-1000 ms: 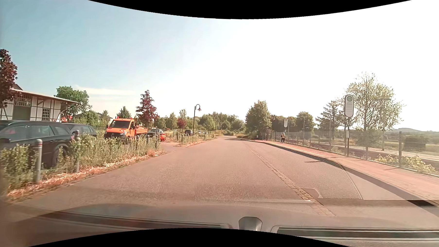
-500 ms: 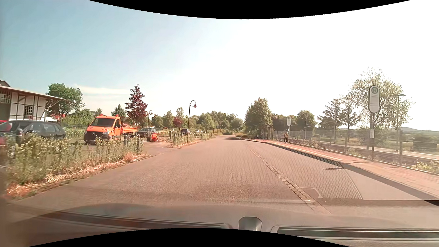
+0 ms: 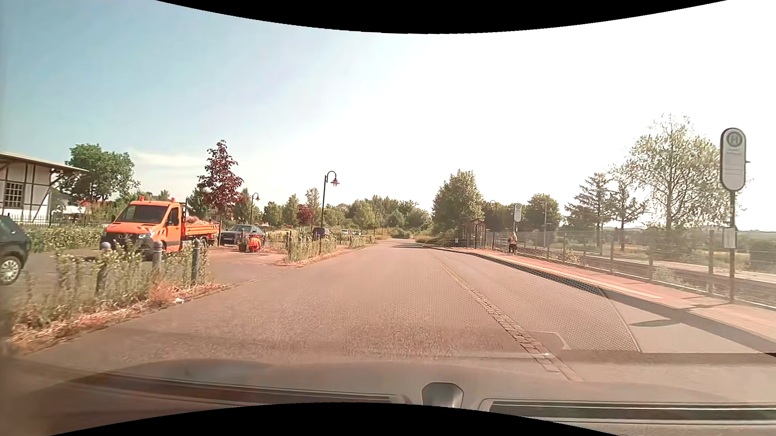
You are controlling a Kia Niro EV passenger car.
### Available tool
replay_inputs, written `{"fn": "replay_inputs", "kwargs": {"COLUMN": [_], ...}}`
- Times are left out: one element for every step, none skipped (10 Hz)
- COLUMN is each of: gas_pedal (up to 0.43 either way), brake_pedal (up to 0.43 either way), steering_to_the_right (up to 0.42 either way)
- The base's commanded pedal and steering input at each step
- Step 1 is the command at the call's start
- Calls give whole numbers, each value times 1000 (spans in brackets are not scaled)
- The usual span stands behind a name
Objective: Follow the waypoints while adhering to traffic rules and regulations
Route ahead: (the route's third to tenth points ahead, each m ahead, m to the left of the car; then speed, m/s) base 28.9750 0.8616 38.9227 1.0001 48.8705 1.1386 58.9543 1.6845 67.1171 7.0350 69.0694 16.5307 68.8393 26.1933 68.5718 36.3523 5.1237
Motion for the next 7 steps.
{"fn": "replay_inputs", "kwargs": {"gas_pedal": [87,87,87,87,87,87,87], "brake_pedal": [6,6,6,6,6,6,6], "steering_to_the_right": [7,6,5,5,5,5,5]}}
